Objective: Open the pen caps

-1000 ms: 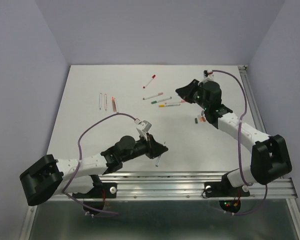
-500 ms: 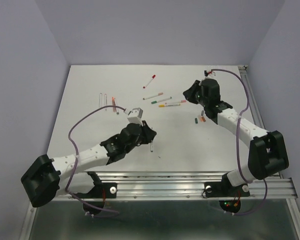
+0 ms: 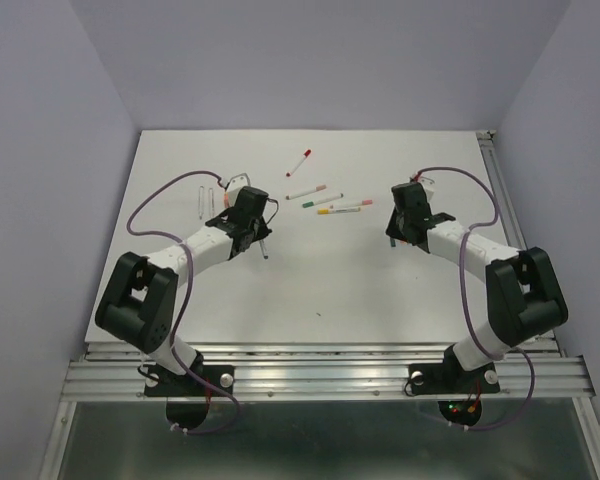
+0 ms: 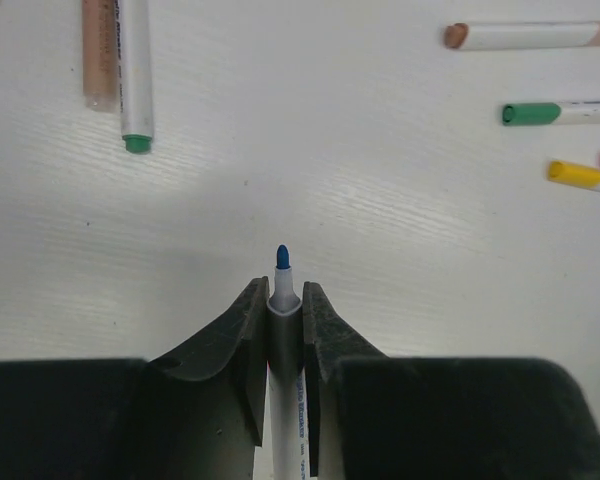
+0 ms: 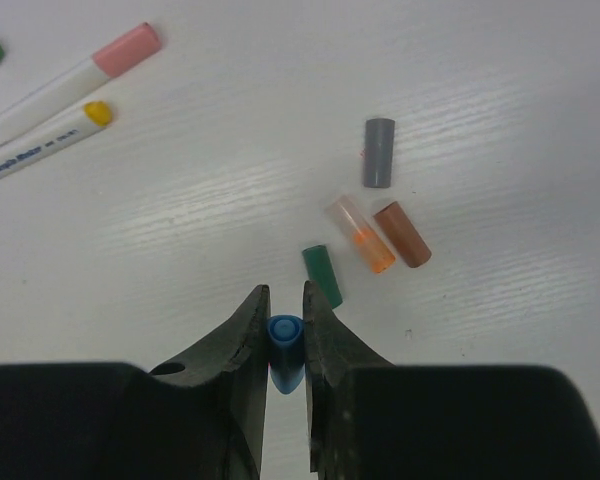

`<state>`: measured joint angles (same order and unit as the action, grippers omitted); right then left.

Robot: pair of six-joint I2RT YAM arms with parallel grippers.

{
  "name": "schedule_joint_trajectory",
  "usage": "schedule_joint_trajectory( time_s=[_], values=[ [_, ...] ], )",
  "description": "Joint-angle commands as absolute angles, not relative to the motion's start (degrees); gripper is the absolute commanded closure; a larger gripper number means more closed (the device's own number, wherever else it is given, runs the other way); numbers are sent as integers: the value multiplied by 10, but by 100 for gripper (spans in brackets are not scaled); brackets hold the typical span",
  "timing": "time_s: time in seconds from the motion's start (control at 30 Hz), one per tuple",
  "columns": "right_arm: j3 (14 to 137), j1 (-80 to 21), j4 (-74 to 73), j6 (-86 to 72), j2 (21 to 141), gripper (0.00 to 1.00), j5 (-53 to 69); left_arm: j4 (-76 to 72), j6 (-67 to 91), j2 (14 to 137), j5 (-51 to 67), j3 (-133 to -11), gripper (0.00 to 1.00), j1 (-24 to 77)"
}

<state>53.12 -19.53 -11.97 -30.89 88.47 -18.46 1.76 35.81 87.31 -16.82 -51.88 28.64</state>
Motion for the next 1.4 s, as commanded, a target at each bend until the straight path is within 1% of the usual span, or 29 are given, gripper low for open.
schedule_joint_trajectory(
  time_s=[0.0, 0.07, 0.33, 0.37, 0.4, 0.47, 0.53, 0.57, 0.6, 0.67, 0.7, 0.77, 0.8, 0.83, 0.87, 0.9, 0.97, 1.03, 1.07, 1.23, 1.3, 1.37],
  values=[
    [547, -189, -146, -310, 915, 96, -229, 56, 325, 903, -176, -572, 100, 266],
    [553, -188, -148, -312, 929, 95, -235, 55, 318, 918, -175, -579, 100, 261],
    [574, -182, -171, -320, 956, 84, -256, 62, 306, 948, -172, -599, 96, 243],
    [573, -181, -171, -320, 956, 83, -255, 64, 305, 955, -171, -601, 94, 244],
    [572, -182, -170, -319, 956, 81, -251, 68, 304, 958, -172, -603, 90, 244],
    [571, -182, -169, -319, 955, 78, -246, 72, 304, 962, -175, -607, 88, 244],
    [570, -182, -170, -319, 950, 75, -245, 75, 305, 962, -176, -608, 74, 244],
    [570, -182, -174, -319, 948, 71, -245, 75, 304, 962, -175, -608, 70, 244],
    [569, -182, -174, -319, 944, 70, -243, 74, 302, 961, -172, -609, 61, 244],
    [569, -182, -178, -318, 938, 66, -242, 76, 299, 961, -172, -613, 54, 244],
    [565, -182, -178, -313, 927, 64, -235, 78, 299, 957, -171, -613, 46, 244],
    [559, -181, -174, -310, 913, 60, -229, 79, 297, 951, -171, -614, 43, 244],
    [556, -182, -173, -303, 906, 55, -220, 80, 294, 949, -172, -615, 38, 244],
    [553, -182, -172, -302, 890, 51, -218, 81, 293, 947, -169, -617, 36, 244],
    [552, -182, -174, -301, 883, 50, -214, 83, 292, 945, -168, -619, 34, 244],
    [551, -182, -174, -295, 875, 42, -201, 83, 286, 940, -164, -622, 29, 244],
    [548, -182, -172, -288, 847, 30, -186, 81, 274, 932, -157, -628, 24, 244],
    [538, -182, -161, -274, 815, 1, -156, 71, 233, 926, -132, -641, 13, 244],
    [538, -182, -155, -273, 815, 0, -148, 65, 214, 925, -120, -649, 1, 244],
    [507, -182, -124, -257, 742, 0, -73, 7, 103, 953, -61, -724, 1, 243],
    [496, -181, -113, -250, 724, 0, -57, 4, 75, 995, -34, -765, 1, 236],
    [473, -182, -105, -244, 700, 0, -42, 5, 62, 1035, -11, -845, 1, 232]
  ],
)
